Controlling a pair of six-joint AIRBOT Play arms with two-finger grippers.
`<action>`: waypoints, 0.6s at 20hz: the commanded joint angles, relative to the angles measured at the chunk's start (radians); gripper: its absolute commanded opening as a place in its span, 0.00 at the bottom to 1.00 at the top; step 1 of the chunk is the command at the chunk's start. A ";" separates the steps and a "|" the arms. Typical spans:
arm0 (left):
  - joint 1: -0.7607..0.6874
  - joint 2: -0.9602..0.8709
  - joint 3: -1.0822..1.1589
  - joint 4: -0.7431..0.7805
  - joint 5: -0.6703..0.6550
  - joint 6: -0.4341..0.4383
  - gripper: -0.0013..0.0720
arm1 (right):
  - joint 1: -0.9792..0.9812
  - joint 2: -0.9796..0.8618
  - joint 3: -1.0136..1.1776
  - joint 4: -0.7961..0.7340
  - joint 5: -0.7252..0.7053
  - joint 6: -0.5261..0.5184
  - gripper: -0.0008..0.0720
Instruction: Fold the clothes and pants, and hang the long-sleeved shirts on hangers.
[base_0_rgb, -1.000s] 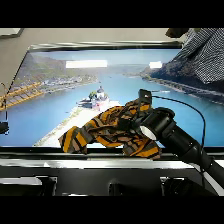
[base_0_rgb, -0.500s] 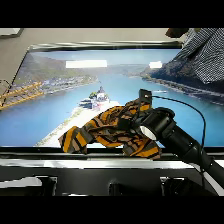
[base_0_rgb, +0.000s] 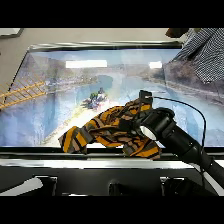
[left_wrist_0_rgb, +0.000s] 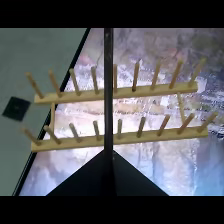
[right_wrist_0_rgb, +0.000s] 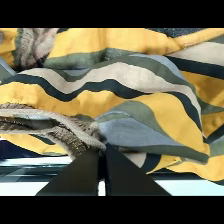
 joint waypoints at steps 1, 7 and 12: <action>-0.093 0.098 0.000 -0.005 -0.003 -0.002 0.04 | 0.001 0.000 0.000 -0.007 0.018 0.002 0.04; -0.387 0.304 -0.194 -0.005 -0.075 0.041 0.04 | 0.001 0.000 0.000 -0.056 0.020 0.002 0.04; -0.661 0.583 -0.499 -0.003 -0.293 0.044 0.04 | 0.001 0.000 0.000 -0.110 0.024 0.052 0.04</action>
